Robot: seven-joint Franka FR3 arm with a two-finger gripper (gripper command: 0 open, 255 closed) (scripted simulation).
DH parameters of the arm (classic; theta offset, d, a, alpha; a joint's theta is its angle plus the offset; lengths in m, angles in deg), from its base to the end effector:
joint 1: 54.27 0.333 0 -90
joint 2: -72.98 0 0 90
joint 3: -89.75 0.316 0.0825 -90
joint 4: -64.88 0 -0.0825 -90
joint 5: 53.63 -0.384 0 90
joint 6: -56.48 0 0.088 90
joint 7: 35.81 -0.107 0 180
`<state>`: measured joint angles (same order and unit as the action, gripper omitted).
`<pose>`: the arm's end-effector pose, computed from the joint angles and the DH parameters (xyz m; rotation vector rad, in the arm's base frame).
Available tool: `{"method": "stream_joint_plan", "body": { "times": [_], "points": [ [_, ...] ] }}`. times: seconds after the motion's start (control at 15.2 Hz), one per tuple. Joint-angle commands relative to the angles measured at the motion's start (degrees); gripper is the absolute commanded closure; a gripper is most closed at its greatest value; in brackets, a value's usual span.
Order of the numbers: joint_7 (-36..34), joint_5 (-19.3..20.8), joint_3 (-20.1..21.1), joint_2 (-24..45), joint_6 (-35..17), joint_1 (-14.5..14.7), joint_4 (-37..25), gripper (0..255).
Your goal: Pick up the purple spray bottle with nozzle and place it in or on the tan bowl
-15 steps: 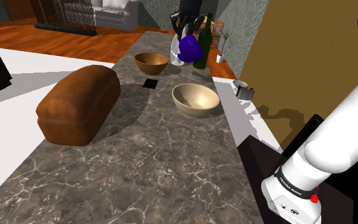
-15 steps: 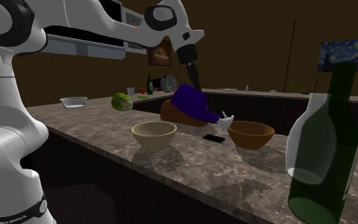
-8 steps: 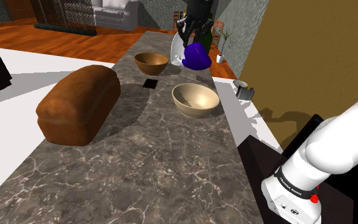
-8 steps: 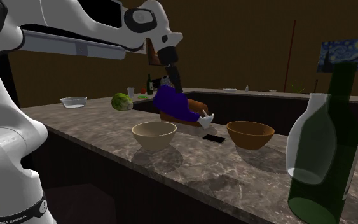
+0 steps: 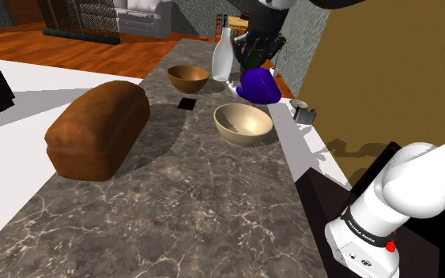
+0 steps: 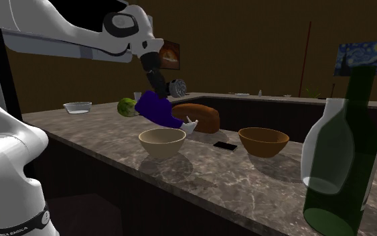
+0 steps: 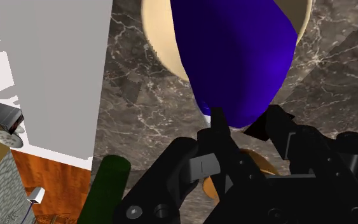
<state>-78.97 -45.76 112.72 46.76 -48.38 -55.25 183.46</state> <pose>0.4007 0.1858 0.6186 2.8882 -0.5371 0.4721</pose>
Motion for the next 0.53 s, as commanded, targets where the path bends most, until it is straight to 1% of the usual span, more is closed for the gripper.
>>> {"method": "stream_joint_plan", "body": {
  "times": [0.0, 0.13, 0.46],
  "points": [
    [-1.28, -1.27, 0.76, -3.19, 0.87, 1.26, 2.48, 255],
    [-2.73, -2.68, 1.72, -6.5, 2.09, 2.75, 4.73, 255],
    [-3.54, -2.87, 2.03, -7.03, -1.49, 3.09, 8.93, 255]
  ]
}}
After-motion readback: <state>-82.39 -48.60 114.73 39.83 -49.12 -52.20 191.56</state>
